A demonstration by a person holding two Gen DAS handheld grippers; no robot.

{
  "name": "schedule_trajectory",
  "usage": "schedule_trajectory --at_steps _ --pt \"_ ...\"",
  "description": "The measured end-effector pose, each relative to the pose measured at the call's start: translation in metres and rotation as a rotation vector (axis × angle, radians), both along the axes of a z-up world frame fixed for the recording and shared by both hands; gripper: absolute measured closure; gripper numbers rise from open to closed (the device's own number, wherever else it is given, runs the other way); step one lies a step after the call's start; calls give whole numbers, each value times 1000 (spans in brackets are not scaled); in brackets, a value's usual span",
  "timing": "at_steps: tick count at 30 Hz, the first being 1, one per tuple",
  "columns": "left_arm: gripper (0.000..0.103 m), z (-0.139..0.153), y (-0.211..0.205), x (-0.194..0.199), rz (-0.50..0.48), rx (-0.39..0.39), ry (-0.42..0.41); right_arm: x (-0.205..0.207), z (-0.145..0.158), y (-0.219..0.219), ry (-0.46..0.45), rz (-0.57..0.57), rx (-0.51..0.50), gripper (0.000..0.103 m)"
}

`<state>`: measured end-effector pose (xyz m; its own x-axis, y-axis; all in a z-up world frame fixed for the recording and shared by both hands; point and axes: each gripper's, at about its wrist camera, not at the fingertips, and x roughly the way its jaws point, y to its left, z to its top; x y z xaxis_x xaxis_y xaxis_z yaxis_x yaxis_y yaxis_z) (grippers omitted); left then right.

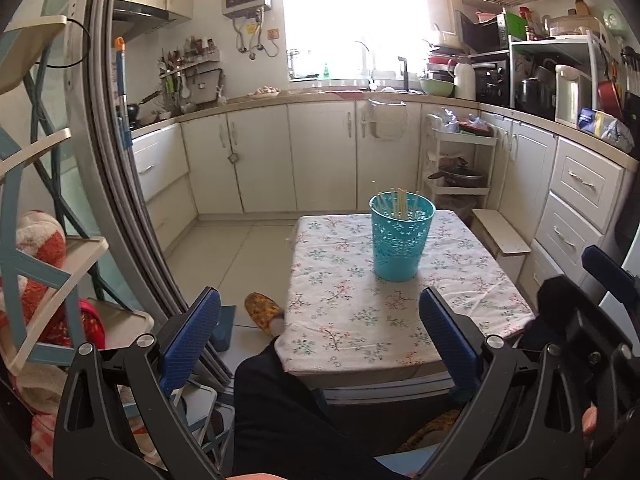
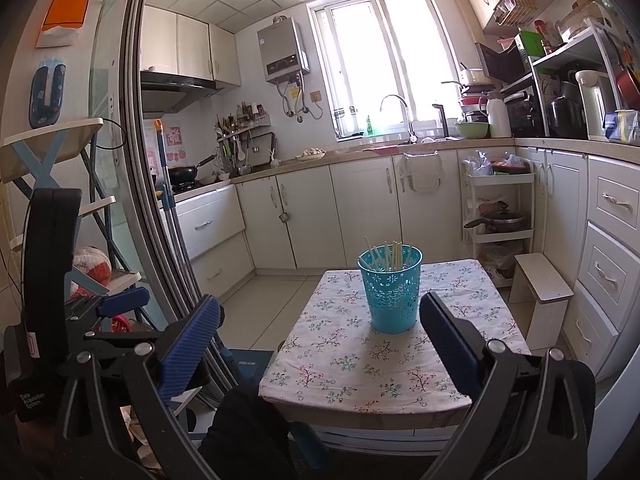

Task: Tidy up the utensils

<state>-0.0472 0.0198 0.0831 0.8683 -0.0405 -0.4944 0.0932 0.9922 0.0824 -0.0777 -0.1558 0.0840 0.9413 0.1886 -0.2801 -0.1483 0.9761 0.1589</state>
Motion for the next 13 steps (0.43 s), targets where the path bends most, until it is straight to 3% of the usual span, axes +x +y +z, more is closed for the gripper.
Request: schedule_trajectory --at_steps 13 --pt "8 -4 -4 -2 53 68 4 -10 4 -5 -39 -9 10 7"
